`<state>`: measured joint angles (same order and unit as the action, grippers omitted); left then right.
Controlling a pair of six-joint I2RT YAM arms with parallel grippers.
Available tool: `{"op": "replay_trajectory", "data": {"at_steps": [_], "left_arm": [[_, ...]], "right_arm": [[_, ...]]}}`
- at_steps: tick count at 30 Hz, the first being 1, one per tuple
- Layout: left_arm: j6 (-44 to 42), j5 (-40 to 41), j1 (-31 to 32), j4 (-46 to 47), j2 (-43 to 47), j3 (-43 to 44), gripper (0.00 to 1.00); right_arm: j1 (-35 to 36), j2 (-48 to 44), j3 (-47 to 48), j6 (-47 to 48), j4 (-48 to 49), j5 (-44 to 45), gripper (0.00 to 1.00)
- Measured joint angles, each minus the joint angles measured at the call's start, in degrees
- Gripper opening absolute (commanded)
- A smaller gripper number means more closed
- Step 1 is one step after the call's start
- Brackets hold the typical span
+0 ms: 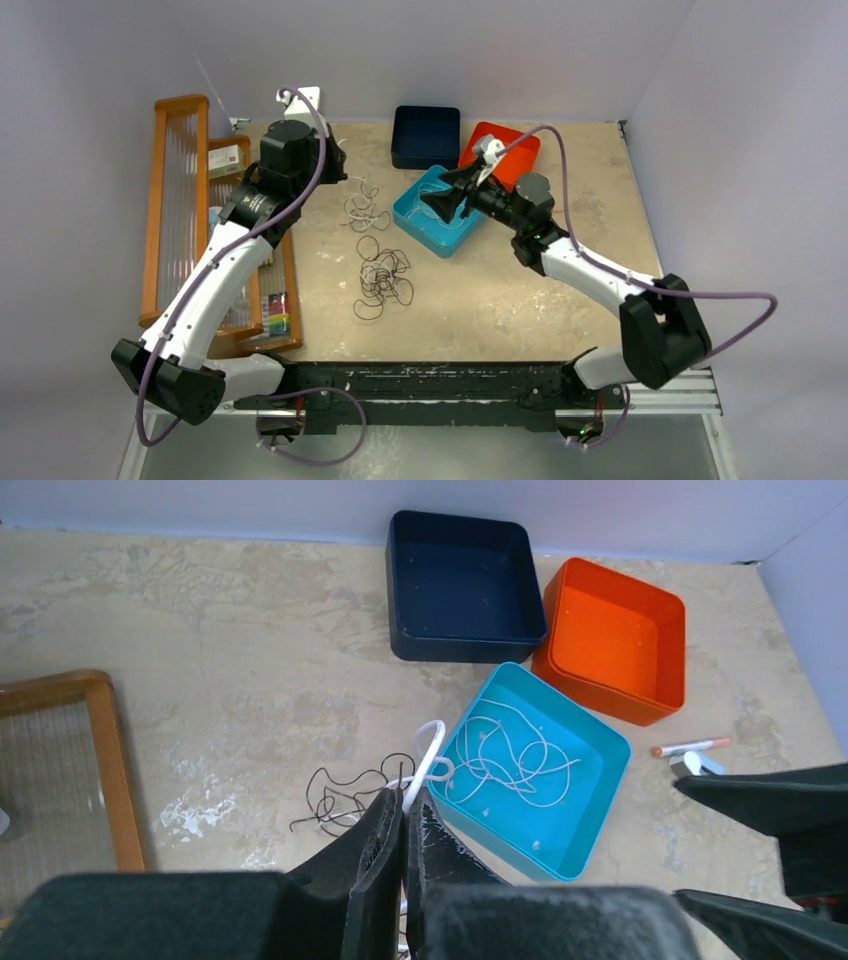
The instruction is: Untangle the cables
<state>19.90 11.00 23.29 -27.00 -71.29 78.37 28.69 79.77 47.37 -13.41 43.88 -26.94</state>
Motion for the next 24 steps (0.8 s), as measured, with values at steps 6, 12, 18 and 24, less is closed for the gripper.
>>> {"op": "replay_trajectory", "data": {"at_steps": [6, 12, 18, 24], "left_arm": [[0.0, -1.46, 0.0, 0.07, 2.23, 1.03, 0.0], [-0.09, -4.28, 0.0, 0.02, 2.64, 2.99, 0.0], [-0.81, -6.12, 0.0, -0.35, 2.64, 3.82, 0.0], [-1.09, -6.97, 0.0, -1.01, 2.62, 4.5, 0.0]], "right_arm": [[3.04, 8.79, 7.85, -1.16, 5.05, -1.55, 0.7], [4.24, 17.62, 15.72, -2.93, 8.0, -2.84, 0.67], [5.99, 24.72, 23.39, -3.56, 8.41, -4.52, 0.6], [8.59, 30.77, 29.9, -3.72, 8.44, -7.19, 0.52]]}}
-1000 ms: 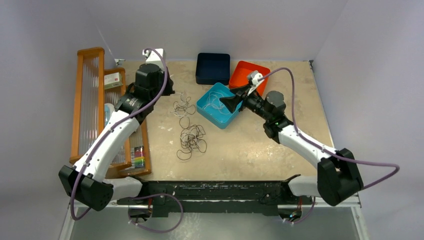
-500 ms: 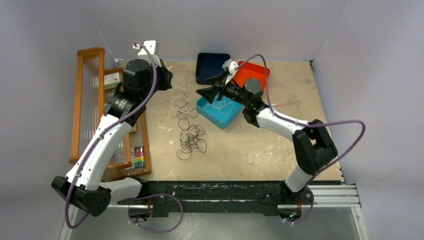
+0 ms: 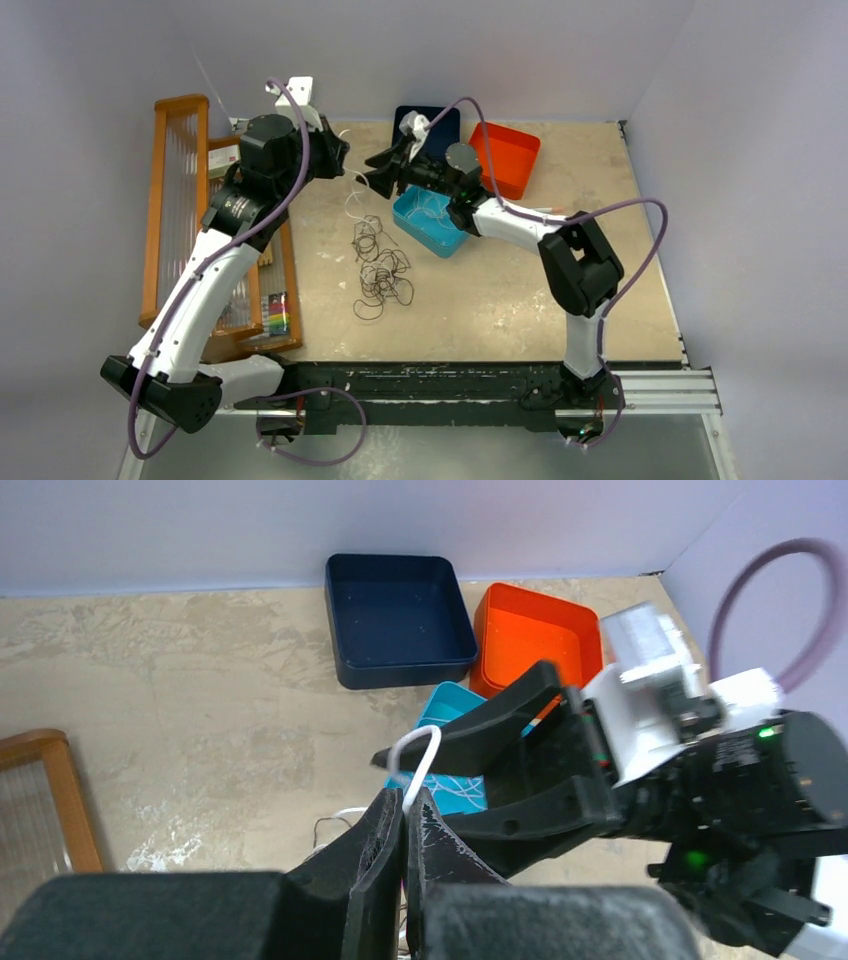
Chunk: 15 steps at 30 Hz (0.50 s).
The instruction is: Untangle the cables
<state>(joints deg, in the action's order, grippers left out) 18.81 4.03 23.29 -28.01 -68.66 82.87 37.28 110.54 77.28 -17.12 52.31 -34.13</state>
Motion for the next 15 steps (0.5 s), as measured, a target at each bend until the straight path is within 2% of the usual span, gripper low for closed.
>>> {"op": "replay_trajectory", "data": {"at_steps": [10, 15], "left_arm": [[-0.42, -0.68, 0.0, -0.13, 0.02, 3.04, 0.0], [-0.39, -0.55, 0.0, -0.26, 0.02, 4.5, 0.0]], "right_arm": [[2.6, 6.64, 2.4, -0.5, -0.13, -1.75, 0.4], [2.84, 8.24, 1.7, -1.14, 0.0, -1.86, 0.38]]}}
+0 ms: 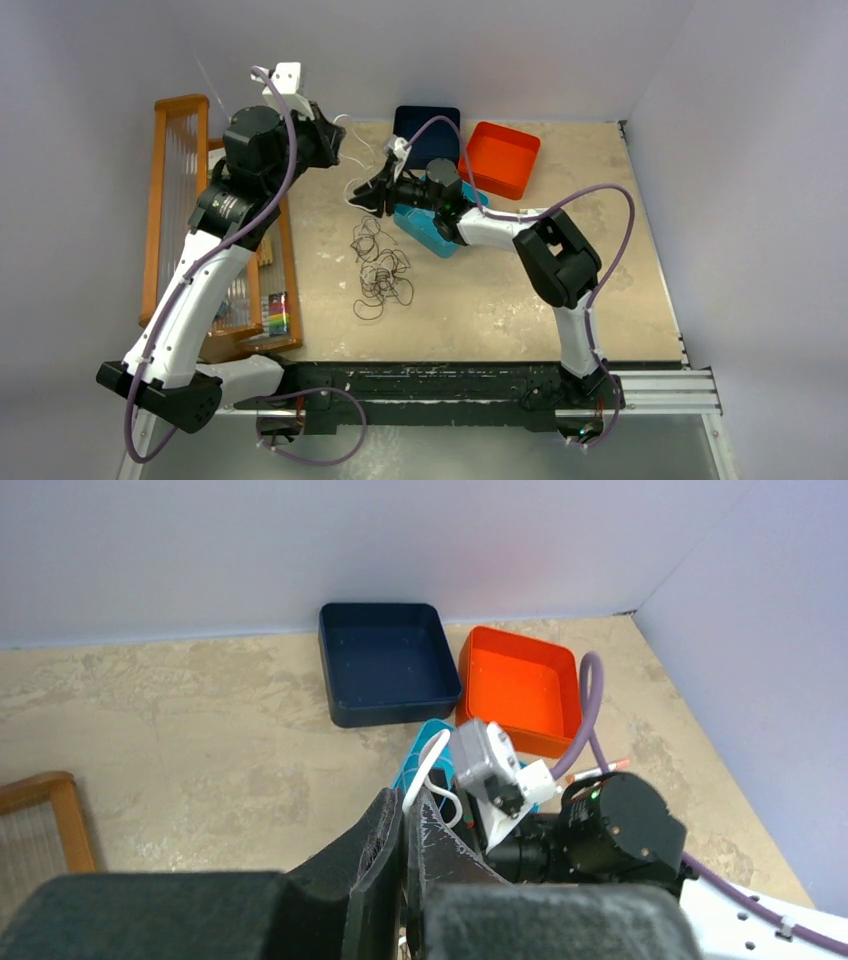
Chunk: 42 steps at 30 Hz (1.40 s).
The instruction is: Untangle the cables
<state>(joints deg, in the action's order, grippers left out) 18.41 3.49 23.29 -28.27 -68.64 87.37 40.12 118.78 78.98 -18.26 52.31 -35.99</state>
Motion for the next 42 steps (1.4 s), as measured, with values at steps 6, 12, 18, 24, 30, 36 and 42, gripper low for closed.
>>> {"op": "replay_trajectory", "data": {"at_steps": [6, 12, 18, 24, 30, 36, 42], "left_arm": [[0.61, 1.2, 0.0, 1.14, 0.22, 3.41, 0.0], [2.23, 2.16, 0.0, 3.21, 1.4, 5.97, 0.0], [3.89, 2.91, 0.0, 5.51, 1.55, 9.16, 0.0], [5.22, 3.37, 0.0, 6.67, 1.14, 12.79, 0.0], [6.25, 3.72, 0.0, 8.11, 0.07, 15.67, 0.0], [6.51, 4.48, 0.0, 8.37, -0.96, 17.16, 0.0], [6.49, 5.51, 0.0, 8.5, -2.1, 19.21, 0.0]], "right_arm": [[0.44, 0.0, -4.79, -0.57, 1.16, -0.02, 0.38], [1.4, 0.44, -7.89, -0.92, 1.73, -0.02, 0.38], [2.29, 2.86, -7.89, -1.01, 3.02, -0.04, 0.37], [2.91, 6.32, -8.09, -0.96, 3.37, -0.07, 0.37], [3.32, 6.88, -10.32, -0.83, 4.17, -0.22, 0.37], [3.69, 6.88, -14.36, -0.85, 5.66, -0.74, 0.25], [3.76, 7.48, -16.5, -1.92, 8.55, -1.05, 0.11]]}}
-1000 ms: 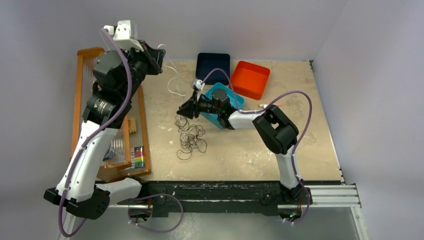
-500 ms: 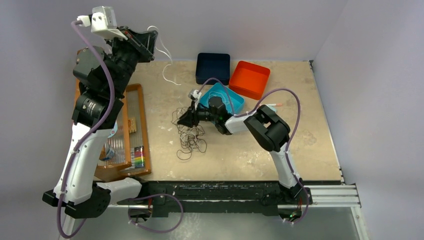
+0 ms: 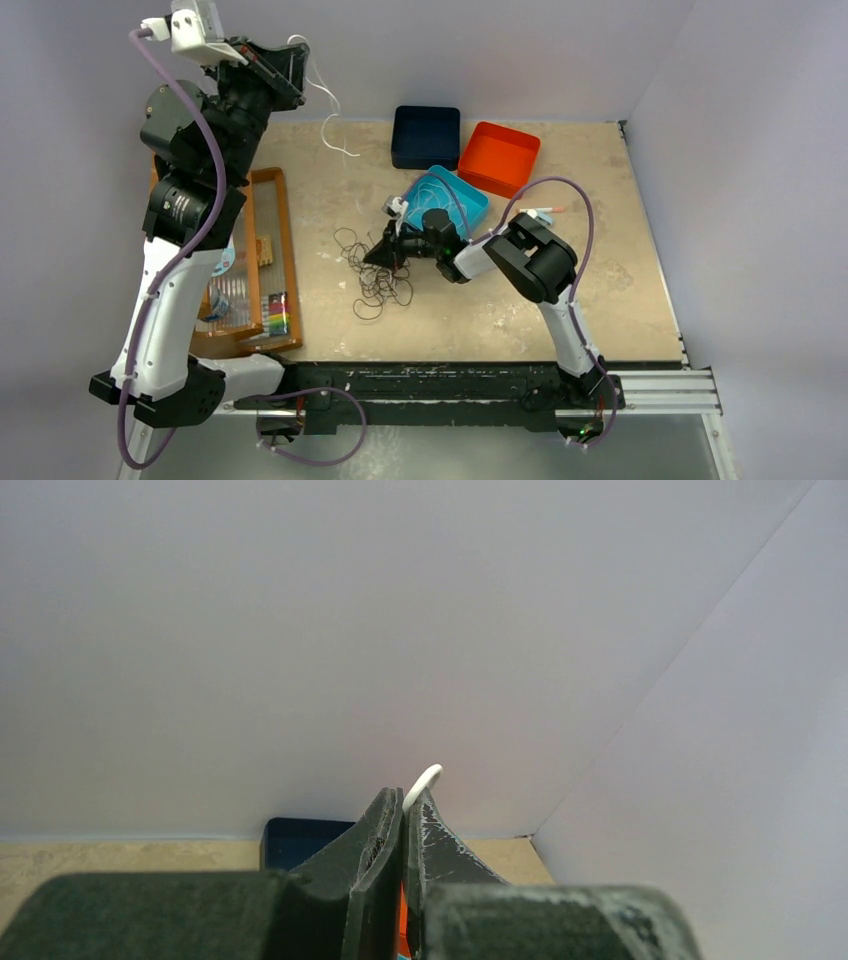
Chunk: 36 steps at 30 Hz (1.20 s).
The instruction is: Untangle the cables
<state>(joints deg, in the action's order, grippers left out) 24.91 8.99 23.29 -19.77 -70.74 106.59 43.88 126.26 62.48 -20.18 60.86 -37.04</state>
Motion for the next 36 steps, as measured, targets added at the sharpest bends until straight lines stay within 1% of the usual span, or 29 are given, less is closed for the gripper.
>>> {"op": "replay_trajectory", "data": {"at_steps": [4, 8, 13, 17, 21, 26, 30, 34, 36], "left_arm": [[-0.02, 0.79, 0.0, 0.5, -0.81, 1.97, 0.0], [-0.02, 1.55, 0.0, 1.46, -1.81, 4.22, 0.0], [0.0, 1.77, 0.0, 2.43, -2.93, 6.36, 0.0], [0.0, 1.95, 0.0, 2.36, -3.28, 6.34, 0.0], [-0.02, 2.01, 0.0, 2.16, -3.48, 5.9, 0.0], [-0.13, 2.84, 0.0, 2.05, -3.23, 3.8, 0.0], [-0.52, 3.67, 0.0, 1.77, -3.06, 2.27, 0.0], [-0.7, 4.55, 0.0, 1.11, -2.73, 1.62, 0.0], [-0.72, 4.76, 0.0, 0.98, -2.32, 1.09, 0.0]], "right_arm": [[-0.02, 0.85, -0.96, -1.18, 1.25, 0.0, 0.08], [0.0, 1.29, -1.6, -1.99, 1.4, 0.0, 0.08], [-0.02, 1.25, -1.97, -2.32, 1.6, 0.02, 0.18], [0.0, -0.15, -3.15, -1.79, 0.46, 0.04, 0.33], [0.0, -5.07, -3.58, 0.35, -4.17, 0.83, 0.46], [0.0, -13.31, -1.42, 6.16, -12.0, 4.33, 0.53], [0.0, -16.92, 0.52, 10.82, -17.4, 6.21, 0.58], [0.0, -20.26, -1.07, 13.4, -21.16, 7.58, 0.6], [0.0, -22.91, -3.72, 13.84, -22.03, 8.35, 0.6]]}}
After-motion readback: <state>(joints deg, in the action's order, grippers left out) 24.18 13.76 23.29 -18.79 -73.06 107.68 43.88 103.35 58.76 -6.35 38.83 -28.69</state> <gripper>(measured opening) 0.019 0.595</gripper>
